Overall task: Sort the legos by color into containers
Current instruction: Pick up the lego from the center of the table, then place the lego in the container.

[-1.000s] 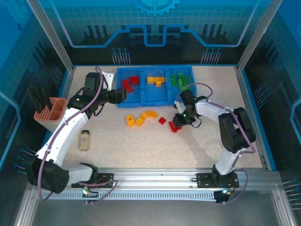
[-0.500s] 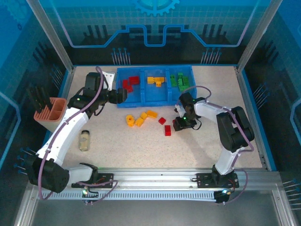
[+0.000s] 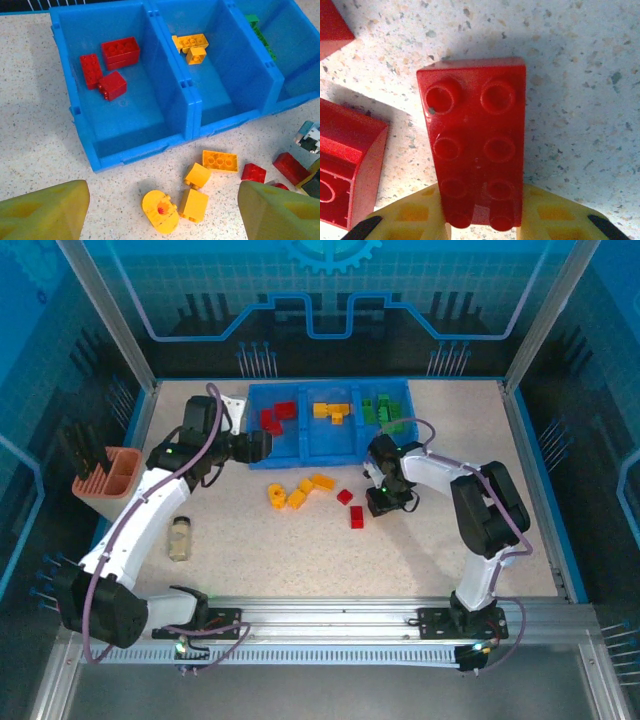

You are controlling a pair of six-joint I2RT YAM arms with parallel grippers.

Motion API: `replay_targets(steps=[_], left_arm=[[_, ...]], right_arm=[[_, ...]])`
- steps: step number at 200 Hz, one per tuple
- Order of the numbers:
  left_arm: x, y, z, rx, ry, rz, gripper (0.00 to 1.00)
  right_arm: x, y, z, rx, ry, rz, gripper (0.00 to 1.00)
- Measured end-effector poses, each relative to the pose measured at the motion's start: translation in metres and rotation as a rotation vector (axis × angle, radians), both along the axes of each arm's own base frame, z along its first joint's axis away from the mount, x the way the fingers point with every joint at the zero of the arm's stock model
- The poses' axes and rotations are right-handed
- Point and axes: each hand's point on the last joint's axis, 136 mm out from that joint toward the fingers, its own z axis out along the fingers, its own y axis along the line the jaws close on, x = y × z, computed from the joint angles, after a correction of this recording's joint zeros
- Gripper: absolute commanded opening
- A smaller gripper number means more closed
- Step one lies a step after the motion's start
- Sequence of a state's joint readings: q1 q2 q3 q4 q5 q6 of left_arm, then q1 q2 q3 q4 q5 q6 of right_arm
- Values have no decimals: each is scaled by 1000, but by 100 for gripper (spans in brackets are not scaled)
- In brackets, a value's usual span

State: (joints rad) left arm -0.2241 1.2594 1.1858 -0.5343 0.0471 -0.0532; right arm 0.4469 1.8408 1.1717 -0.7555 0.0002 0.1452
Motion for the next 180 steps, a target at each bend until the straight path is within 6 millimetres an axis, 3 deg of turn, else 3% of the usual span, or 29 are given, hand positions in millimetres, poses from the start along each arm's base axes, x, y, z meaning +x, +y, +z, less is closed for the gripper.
replay_targets(steps=[23,37,56,87,104,130,158,180], left_arm=[[-2,1,-5,5,13,2,80],[-2,3,-5,5,14,10,80],[-5,10,0,-14,9,41,81],[-21,22,14,-17,-27,71,82],[-29,30,18,-14,-41,95,82],[-41,38,5,-10,-7,133,82],[-55,42,-20,-9,70,155,82],[-62,43,-32,-12,108,168,82]], right_arm=[[4,8,8,-9,-22,37,19],[12,19,26,-2,-57,68,19],[37,46,68,36,-169,125,19],[92,107,157,155,-429,228,19],[123,140,185,206,-537,277,19],[164,182,185,232,-619,337,19],[193,210,155,225,-637,391,20],[203,220,132,213,-632,424,20]])
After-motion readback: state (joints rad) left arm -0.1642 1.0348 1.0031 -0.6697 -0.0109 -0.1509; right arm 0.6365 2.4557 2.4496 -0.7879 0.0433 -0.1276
